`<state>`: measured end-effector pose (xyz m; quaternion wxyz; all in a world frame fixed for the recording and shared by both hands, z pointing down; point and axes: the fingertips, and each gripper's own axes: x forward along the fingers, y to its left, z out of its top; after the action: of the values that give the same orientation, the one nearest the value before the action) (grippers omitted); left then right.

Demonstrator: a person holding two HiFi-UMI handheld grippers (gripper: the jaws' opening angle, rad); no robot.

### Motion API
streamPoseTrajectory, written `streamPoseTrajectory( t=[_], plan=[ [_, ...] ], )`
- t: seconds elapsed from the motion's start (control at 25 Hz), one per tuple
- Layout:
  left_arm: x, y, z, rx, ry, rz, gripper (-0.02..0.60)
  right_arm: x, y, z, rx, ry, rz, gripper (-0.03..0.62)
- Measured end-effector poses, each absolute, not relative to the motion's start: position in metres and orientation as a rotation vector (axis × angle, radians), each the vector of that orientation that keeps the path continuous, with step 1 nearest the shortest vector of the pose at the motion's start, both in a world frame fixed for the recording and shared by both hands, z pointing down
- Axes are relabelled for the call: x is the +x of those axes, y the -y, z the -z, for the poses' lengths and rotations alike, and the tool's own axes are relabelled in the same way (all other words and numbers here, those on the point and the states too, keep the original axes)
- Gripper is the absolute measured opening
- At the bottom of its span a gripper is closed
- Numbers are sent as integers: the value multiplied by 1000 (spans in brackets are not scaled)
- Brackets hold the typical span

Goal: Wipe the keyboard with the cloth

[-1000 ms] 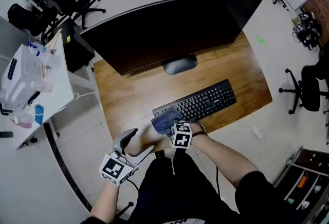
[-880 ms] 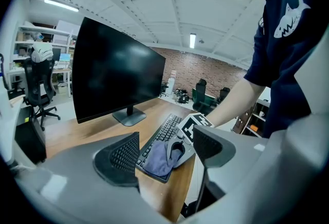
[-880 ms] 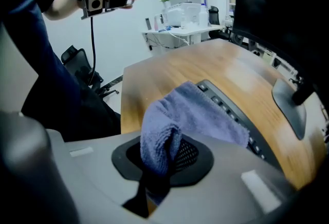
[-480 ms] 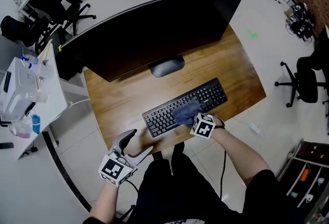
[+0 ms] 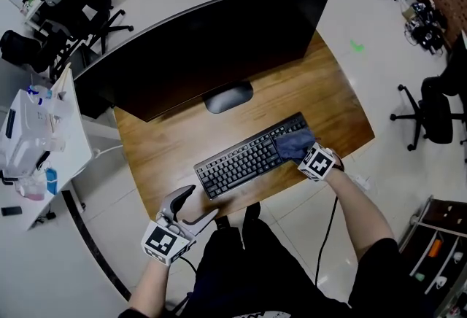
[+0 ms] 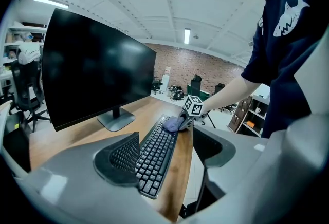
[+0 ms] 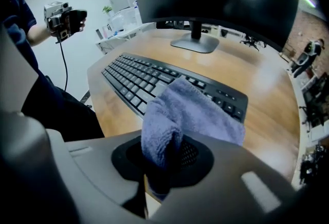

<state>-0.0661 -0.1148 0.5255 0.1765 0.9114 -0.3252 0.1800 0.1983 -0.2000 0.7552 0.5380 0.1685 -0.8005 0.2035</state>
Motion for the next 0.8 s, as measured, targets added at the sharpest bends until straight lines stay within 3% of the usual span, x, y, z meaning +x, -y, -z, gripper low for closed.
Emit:
streamPoseTrajectory(
  t=[0.36,0.8],
  plan=[
    [-51,121,-524,2591,933,-516,319,262,230,-755,552,1857,-541,57],
    [-46,101,-518,2588,962,-505,319,259,245,-711,894,2002,-619,57]
  ],
)
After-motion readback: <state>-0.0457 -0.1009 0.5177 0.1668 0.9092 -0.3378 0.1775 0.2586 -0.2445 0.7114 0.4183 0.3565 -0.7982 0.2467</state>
